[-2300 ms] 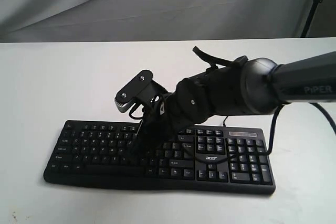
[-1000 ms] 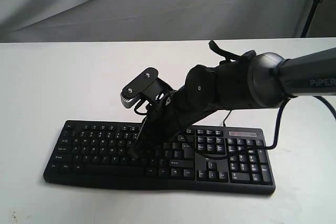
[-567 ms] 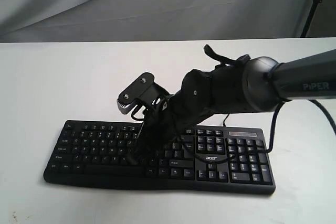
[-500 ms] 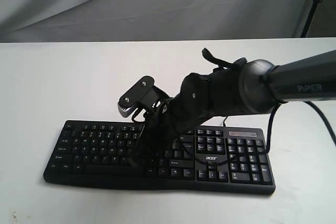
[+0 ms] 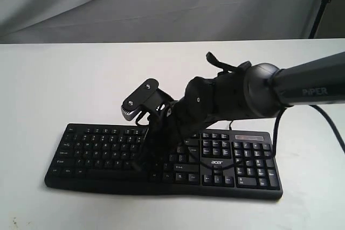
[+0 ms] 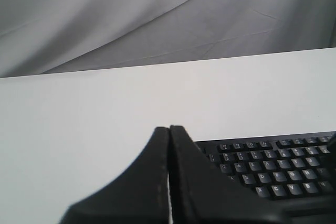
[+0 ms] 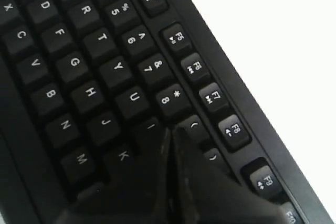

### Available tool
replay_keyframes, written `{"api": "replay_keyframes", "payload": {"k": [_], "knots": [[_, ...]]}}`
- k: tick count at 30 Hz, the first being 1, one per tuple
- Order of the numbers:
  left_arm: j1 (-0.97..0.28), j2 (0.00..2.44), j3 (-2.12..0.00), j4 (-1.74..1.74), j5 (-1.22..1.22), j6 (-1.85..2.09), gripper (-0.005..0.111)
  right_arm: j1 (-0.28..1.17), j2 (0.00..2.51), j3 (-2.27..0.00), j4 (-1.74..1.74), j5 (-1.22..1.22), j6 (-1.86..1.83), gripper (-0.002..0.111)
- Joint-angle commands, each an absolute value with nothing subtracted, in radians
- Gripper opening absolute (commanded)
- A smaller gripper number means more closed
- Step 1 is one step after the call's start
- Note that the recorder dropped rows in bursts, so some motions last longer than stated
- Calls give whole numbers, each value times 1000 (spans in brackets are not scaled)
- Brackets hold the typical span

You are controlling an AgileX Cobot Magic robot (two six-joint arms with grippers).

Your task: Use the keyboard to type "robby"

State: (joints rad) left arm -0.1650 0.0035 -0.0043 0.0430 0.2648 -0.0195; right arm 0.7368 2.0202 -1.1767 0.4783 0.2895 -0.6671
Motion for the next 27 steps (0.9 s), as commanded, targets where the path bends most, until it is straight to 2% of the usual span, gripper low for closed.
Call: {"api": "replay_keyframes", "payload": {"k": [1,7,15,27], "knots": [[-171,0,0,48,259,-22,0,738,1938,-1177,470,304,-676,0],[-171,0,0,48,259,-22,0,763,1898,-1177,482,330,-676,0],[-171,0,0,48,259,-22,0,851,1965,-1199,482,307,-692,0],[-171,0,0,48,259,-22,0,853,2049,-1318,523,410,-695,0]]}}
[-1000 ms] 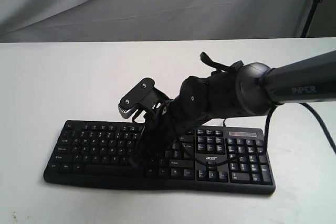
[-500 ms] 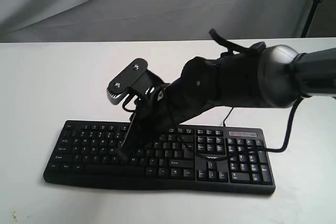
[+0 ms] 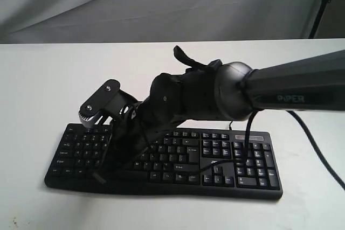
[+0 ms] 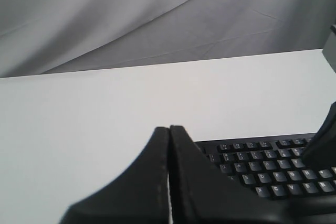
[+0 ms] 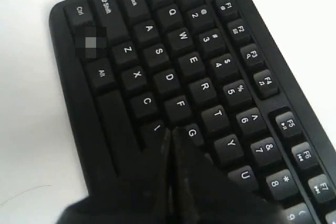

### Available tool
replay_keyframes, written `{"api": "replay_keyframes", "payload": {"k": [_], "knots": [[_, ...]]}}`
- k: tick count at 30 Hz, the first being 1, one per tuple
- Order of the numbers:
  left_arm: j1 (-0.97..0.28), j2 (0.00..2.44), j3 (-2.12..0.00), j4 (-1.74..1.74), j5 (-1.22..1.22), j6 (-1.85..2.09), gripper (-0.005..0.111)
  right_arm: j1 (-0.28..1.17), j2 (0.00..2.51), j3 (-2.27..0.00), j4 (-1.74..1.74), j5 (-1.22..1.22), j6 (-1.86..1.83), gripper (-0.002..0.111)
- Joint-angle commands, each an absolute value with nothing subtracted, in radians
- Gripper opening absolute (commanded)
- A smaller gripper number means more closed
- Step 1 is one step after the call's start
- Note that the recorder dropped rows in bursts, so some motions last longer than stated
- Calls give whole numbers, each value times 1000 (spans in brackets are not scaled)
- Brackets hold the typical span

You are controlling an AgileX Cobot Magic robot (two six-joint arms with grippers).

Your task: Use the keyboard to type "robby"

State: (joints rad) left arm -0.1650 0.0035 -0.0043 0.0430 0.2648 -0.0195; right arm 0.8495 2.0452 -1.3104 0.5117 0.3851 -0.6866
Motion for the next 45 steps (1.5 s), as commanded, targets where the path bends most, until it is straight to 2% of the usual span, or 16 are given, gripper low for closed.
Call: {"api": "replay_keyframes", "payload": {"k": [1,45], "knots": [[-171,0,0,48,259,-22,0,858,2051,-1318,523,409,-695,0],[-171,0,0,48,259,-22,0,869,2086,-1318,477,327,-680,0]]}}
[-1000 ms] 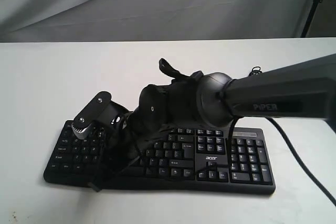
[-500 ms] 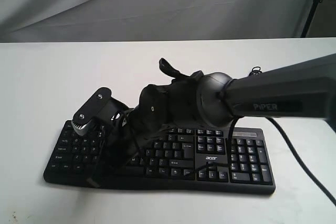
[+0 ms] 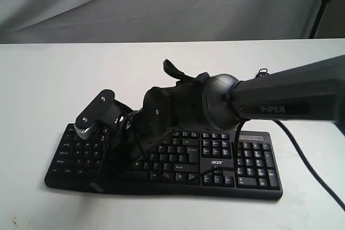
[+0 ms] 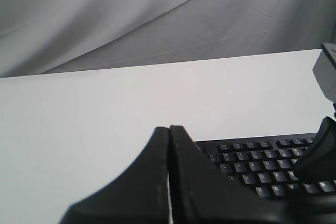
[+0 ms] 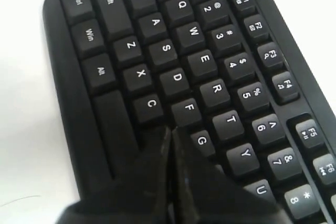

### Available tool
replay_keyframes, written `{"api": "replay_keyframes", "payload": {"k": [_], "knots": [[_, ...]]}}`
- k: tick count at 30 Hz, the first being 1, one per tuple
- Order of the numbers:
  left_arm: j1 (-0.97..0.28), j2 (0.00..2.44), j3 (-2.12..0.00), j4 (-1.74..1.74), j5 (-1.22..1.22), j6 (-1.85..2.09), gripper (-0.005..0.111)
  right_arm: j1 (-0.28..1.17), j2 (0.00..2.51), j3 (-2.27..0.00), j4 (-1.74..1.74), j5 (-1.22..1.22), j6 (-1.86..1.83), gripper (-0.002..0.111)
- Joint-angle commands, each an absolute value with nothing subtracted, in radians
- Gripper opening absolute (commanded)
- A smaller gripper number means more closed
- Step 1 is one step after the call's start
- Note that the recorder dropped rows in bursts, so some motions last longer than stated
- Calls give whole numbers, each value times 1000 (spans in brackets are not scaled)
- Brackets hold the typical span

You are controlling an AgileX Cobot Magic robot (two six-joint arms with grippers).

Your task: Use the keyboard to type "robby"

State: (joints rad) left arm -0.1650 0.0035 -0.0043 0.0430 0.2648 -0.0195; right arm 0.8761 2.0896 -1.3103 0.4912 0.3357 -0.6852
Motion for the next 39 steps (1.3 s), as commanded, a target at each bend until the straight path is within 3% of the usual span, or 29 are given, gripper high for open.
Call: {"api": "replay_keyframes", "payload": {"k": [1,39], "knots": [[-171,0,0,48,259,-22,0,869,2086,-1318,477,327,-680,0],[-171,0,0,48,259,-22,0,869,2119,-1318,426,326,-649,0]]}}
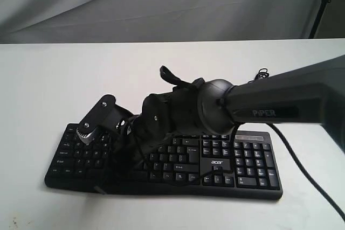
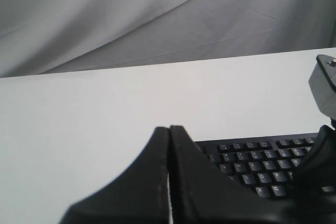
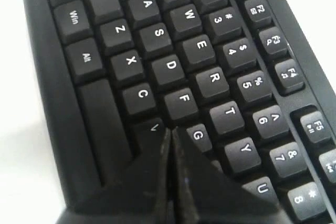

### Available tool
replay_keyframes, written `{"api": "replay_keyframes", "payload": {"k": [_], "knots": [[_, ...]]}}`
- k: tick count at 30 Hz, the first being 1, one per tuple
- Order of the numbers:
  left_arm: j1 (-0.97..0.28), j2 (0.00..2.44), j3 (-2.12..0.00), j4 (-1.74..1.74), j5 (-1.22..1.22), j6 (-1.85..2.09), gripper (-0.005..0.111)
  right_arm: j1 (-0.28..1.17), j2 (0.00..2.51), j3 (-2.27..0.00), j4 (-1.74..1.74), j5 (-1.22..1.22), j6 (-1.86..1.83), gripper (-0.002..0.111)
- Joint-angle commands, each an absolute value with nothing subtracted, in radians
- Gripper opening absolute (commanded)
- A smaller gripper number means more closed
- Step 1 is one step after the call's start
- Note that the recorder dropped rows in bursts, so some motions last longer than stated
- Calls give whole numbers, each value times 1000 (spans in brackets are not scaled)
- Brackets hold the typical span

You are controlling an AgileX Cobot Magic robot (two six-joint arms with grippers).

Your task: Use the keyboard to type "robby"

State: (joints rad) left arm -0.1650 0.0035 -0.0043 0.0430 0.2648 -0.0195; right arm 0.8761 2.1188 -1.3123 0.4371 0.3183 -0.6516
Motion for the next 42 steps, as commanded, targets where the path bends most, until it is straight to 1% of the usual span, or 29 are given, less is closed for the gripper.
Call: {"api": "replay_keyframes", "payload": {"k": [1,10,24,30,34,39,42], "knots": [[-171,0,0,48,259,-22,0,869,2113,-1318,426,326,-649,0],[-171,0,0,48,259,-22,0,869,2053,-1318,426,338,-649,0],[-171,0,0,48,259,-22,0,869,2133,-1316,419,341,-645,0],[-171,0,0,48,259,-22,0,869,2131,-1316,419,341,-645,0],[-171,0,0,48,259,-22,0,869,2106,-1316,419,341,-645,0],[-171,0,0,48,259,-22,0,869,2015,-1316,417,315,-642,0],[-171,0,0,48,259,-22,0,847,2012,-1316,419,319,-616,0]]}}
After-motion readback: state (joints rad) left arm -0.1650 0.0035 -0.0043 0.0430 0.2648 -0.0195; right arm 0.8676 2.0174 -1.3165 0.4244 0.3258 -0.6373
